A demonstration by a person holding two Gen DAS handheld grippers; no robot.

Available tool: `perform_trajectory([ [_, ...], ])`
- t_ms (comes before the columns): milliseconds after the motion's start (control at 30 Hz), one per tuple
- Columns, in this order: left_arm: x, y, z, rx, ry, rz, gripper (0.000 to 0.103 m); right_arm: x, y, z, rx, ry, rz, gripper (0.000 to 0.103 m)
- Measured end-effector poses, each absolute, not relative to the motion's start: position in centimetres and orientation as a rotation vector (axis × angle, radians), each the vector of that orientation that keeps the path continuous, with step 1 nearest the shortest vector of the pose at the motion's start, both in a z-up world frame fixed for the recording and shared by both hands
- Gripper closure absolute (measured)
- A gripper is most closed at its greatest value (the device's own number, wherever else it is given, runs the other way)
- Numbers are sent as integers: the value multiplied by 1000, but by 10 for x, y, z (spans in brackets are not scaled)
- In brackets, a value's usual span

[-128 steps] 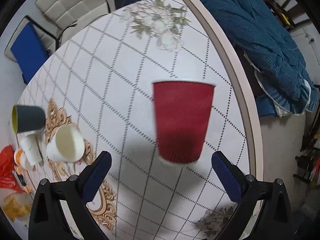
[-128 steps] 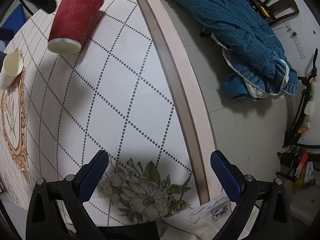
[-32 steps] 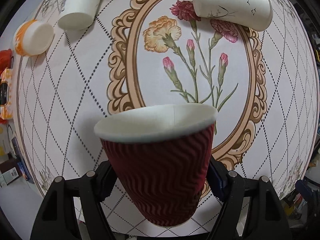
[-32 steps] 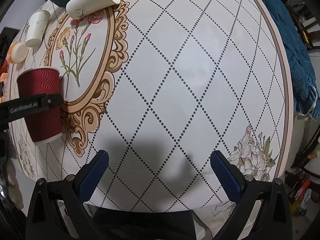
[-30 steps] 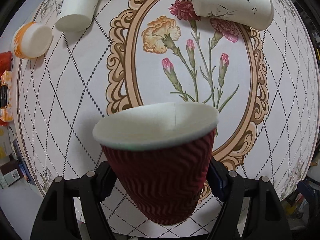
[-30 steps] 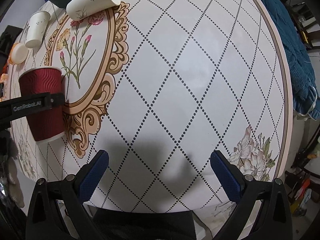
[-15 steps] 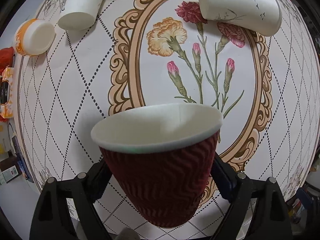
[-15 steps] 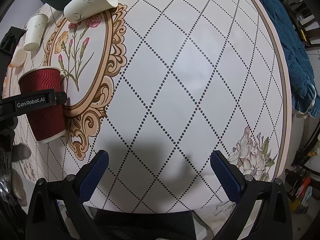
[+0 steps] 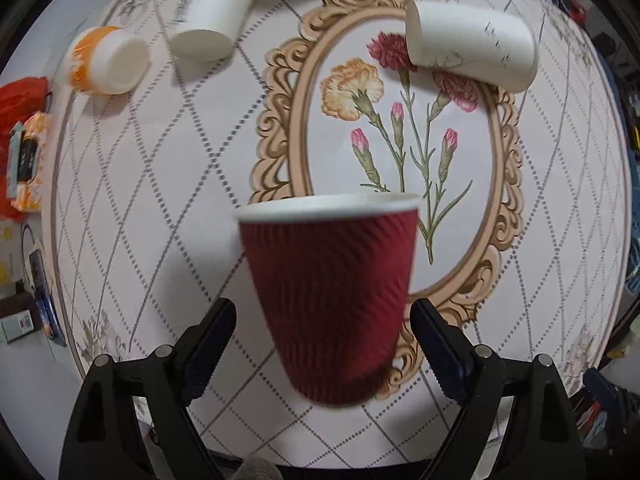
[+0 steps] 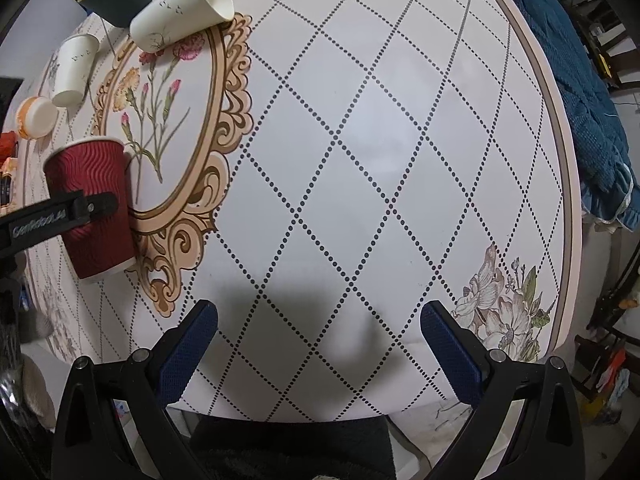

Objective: Flip cup upside down
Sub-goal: 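Lift the red cup with the right tool and carry it over the table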

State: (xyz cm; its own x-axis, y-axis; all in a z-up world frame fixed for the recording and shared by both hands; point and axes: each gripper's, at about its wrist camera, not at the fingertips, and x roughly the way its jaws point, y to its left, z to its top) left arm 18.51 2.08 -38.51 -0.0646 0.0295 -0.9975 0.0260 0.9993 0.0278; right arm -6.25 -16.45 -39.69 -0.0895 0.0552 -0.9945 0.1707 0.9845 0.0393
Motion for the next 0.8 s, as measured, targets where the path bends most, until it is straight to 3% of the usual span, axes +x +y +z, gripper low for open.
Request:
perform_trajectory([
  [800, 94, 29, -269, -30, 1421, 79, 14, -89, -159, -336, 170, 1559, 51, 0],
])
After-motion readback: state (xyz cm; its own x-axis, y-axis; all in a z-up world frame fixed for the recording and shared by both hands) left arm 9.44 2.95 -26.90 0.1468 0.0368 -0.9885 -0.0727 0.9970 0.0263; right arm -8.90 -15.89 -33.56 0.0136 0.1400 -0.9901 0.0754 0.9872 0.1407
